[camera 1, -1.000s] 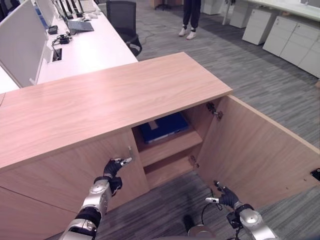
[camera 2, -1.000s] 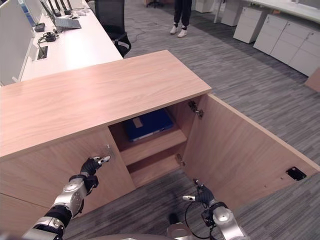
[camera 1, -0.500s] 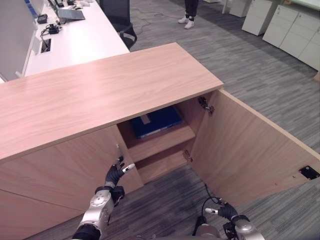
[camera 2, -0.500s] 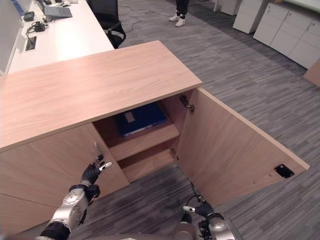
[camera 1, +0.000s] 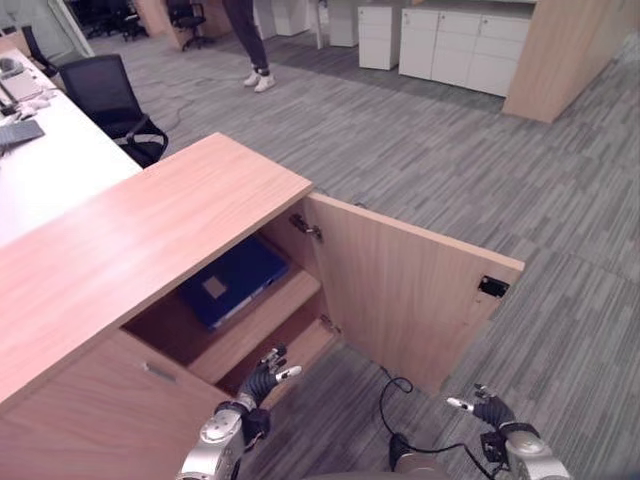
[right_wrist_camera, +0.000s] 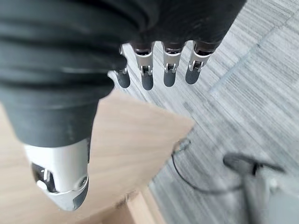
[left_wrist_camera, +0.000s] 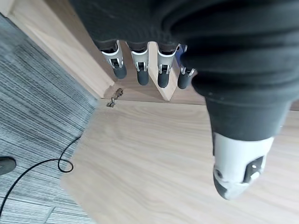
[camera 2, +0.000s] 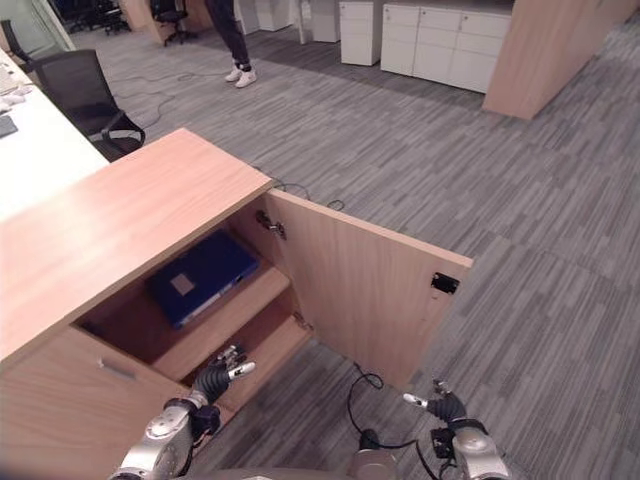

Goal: Put the empty folder in the office cabinet

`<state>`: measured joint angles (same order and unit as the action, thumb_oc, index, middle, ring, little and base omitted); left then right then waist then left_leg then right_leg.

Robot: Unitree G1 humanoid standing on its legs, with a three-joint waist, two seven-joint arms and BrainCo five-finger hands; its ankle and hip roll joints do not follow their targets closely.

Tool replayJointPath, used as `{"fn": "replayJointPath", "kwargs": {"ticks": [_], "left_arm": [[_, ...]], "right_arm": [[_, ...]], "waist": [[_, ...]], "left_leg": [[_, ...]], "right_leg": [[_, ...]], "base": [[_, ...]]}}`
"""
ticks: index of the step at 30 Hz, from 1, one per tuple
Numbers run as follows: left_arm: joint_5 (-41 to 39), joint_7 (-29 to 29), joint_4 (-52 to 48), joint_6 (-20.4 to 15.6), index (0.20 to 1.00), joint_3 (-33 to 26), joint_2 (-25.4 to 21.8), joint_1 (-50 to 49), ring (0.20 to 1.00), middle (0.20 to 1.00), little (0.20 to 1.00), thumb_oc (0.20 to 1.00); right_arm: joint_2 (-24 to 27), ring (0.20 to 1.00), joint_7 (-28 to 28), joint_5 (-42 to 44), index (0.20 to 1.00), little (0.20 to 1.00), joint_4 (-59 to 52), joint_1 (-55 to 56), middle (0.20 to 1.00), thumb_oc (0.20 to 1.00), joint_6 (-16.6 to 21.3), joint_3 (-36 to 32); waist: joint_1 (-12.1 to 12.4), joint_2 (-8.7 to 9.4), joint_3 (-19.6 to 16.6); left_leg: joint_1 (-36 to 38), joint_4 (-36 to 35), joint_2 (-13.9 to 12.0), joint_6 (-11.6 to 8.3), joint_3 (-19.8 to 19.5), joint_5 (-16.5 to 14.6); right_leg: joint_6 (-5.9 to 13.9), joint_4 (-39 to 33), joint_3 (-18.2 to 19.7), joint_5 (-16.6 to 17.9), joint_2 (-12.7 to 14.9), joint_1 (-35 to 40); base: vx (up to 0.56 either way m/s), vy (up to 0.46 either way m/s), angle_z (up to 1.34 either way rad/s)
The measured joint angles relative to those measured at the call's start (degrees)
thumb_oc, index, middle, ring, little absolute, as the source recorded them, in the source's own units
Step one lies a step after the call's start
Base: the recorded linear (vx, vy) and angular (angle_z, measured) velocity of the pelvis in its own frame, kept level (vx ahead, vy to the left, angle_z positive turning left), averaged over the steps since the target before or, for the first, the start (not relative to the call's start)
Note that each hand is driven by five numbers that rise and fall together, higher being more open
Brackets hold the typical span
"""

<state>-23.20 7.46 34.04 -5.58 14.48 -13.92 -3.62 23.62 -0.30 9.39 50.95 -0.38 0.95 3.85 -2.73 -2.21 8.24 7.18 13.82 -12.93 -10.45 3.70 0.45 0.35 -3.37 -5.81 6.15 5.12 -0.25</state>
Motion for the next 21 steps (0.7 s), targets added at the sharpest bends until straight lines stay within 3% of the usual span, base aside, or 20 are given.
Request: {"fn": "replayJointPath", "kwargs": {"ticks": [1, 2, 4, 5, 6, 9, 14, 16, 21], "left_arm": [[0.05, 0.06, 1.21, 0.07, 1.000, 0.39, 0.12, -0.05, 1.000, 1.000, 1.000, 1.000], [0.06, 0.07, 1.71, 0.11, 1.000, 1.01, 0.16, 0.78, 1.000, 1.000, 1.000, 1.000], [0.09, 0.27, 1.82, 0.30, 1.000, 1.07, 0.22, 0.57, 1.000, 1.000, 1.000, 1.000], [0.15, 0.38, 1.83, 0.34, 1.000, 1.03, 0.04, 0.22, 1.000, 1.000, 1.000, 1.000], [0.75, 0.48, 1.46, 0.31, 1.000, 0.52, -1.34, -0.65, 1.000, 1.000, 1.000, 1.000], [1.83, 0.72, 1.12, 0.35, 1.000, 0.74, -4.50, -3.64, 1.000, 1.000, 1.000, 1.000], [2.24, 0.95, 1.10, 0.33, 1.000, 0.75, -3.60, -3.55, 1.000, 1.000, 1.000, 1.000], [2.27, 0.92, 0.84, 0.31, 1.000, 0.73, -2.90, -3.16, 1.000, 1.000, 1.000, 1.000], [2.35, 0.93, 0.59, 0.31, 1.000, 0.77, -2.23, -3.33, 1.000, 1.000, 1.000, 1.000]], "right_arm": [[0.39, 1.000, -0.02, 1.10, 1.000, 1.000, 1.72, -0.87, 1.000, 1.000, 0.12, -1.37], [0.89, 1.000, -0.09, 1.52, 1.000, 1.000, 2.41, -0.89, 1.000, 1.000, 0.11, -3.39], [2.55, 1.000, -0.93, 3.11, 1.000, 1.000, 2.96, -0.92, 1.000, 1.000, 0.14, -6.84], [3.23, 1.000, -1.15, 3.12, 1.000, 1.000, 2.99, -0.98, 1.000, 1.000, 0.15, -6.86], [3.90, 1.000, -1.64, 3.15, 1.000, 1.000, 2.95, -1.47, 1.000, 1.000, 0.57, -6.76], [4.70, 1.000, -2.13, 3.35, 1.000, 1.000, 2.93, -2.32, 1.000, 1.000, 0.98, -8.42], [7.65, 1.000, -3.01, 3.44, 1.000, 1.000, -4.31, -4.71, 1.000, 1.000, 1.13, -7.27], [7.65, 1.000, -3.09, 3.00, 1.000, 1.000, -6.43, -6.19, 1.000, 1.000, 0.91, -5.57], [7.51, 1.000, -4.83, 2.96, 1.000, 1.000, -10.41, -7.54, 1.000, 1.000, 0.79, -4.94]], "waist": [[0.00, 0.30, 0.13], [-0.22, 0.21, 0.10], [-1.25, -1.26, 0.17], [-1.40, -1.76, -0.18], [-1.28, -1.87, -0.73], [-1.39, -0.27, -1.22], [-1.03, -3.28, -1.06], [0.16, -3.66, -1.14], [0.21, -4.02, -1.01]], "left_leg": [[0.07, -5.07, 1.61, 0.02, -2.85, -0.52], [0.21, -8.56, 2.11, 0.56, -3.02, -0.02], [-0.50, -12.57, 1.95, 2.45, 0.51, 1.82], [-0.13, -12.78, 1.44, 3.93, 3.16, -0.50], [0.75, -15.28, 1.37, 3.64, 5.34, -2.07], [3.75, -18.24, 2.49, 3.99, 5.94, -1.38], [5.43, -18.64, 2.57, 3.39, 5.17, -0.62], [5.41, -18.57, 2.57, 3.38, 5.10, -0.62], [5.27, -19.02, 2.47, 3.36, 3.51, -0.66]], "right_leg": [[0.03, -0.41, 0.14, 0.09, 0.23, 0.38], [0.19, -0.71, -0.26, 0.19, 0.30, 0.43], [1.30, -1.42, -1.83, 0.95, -0.87, 1.42], [1.44, -1.47, -2.02, 1.03, -1.34, 1.54], [2.40, -1.99, -2.27, 1.17, -0.95, 2.08], [3.63, -1.98, -3.17, 1.46, 0.18, 3.39], [4.35, -2.06, -4.35, 1.35, 0.28, 4.99], [4.45, -2.08, -4.56, 1.25, 0.35, 5.48], [4.80, -2.06, -6.11, 0.35, 0.46, 6.22]], "base": [[0.08, -0.044, -0.17], [0.08, -0.005, 0.24], [0.08, -0.012, 0.28], [0.07, -0.009, -0.03], [0.05, 0.001, -0.16], [0.02, 0.010, -0.08], [0.01, 0.016, 0.13], [0.02, 0.022, 0.10], [0.01, 0.017, 0.14]]}}
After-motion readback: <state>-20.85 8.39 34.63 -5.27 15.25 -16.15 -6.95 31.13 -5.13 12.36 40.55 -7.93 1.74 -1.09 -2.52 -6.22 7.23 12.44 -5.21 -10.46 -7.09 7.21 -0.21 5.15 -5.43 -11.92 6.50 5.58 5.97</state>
